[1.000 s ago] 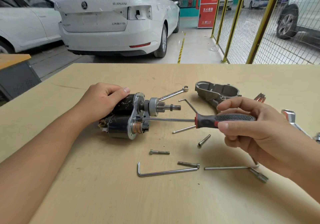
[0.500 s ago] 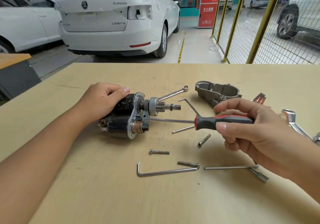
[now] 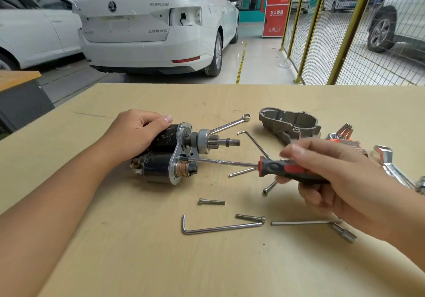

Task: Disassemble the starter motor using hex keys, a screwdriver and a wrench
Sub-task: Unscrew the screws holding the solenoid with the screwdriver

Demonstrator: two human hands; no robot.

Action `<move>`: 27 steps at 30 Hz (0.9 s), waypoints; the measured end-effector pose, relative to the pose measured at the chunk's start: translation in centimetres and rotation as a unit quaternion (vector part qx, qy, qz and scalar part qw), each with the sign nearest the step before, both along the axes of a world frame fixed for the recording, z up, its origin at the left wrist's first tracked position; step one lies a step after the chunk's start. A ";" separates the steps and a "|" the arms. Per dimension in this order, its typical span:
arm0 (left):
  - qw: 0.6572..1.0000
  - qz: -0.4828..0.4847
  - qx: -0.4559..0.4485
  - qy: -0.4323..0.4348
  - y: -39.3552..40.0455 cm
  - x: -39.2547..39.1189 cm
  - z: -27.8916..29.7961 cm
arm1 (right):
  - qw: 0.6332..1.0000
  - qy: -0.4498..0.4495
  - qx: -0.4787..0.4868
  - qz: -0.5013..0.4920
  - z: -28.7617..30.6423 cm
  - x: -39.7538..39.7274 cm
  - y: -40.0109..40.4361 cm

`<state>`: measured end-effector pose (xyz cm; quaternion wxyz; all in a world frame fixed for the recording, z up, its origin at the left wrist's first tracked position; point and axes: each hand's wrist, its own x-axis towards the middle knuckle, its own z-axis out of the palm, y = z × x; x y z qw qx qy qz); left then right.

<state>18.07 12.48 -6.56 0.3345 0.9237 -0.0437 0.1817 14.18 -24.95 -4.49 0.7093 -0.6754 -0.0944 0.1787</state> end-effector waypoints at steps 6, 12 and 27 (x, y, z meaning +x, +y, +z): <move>0.994 0.044 0.056 -0.077 -0.7 -0.4 0.2 | 0.999 -0.029 0.023 -0.006 -0.1 0.3 -0.3; 0.985 0.018 0.077 -0.152 -1.9 -0.6 0.5 | 0.996 -0.010 0.087 -0.009 -0.3 0.3 -0.2; 0.992 0.010 0.123 -0.010 -1.7 -0.9 1.2 | 0.997 -0.014 0.053 -0.048 -0.9 0.1 0.6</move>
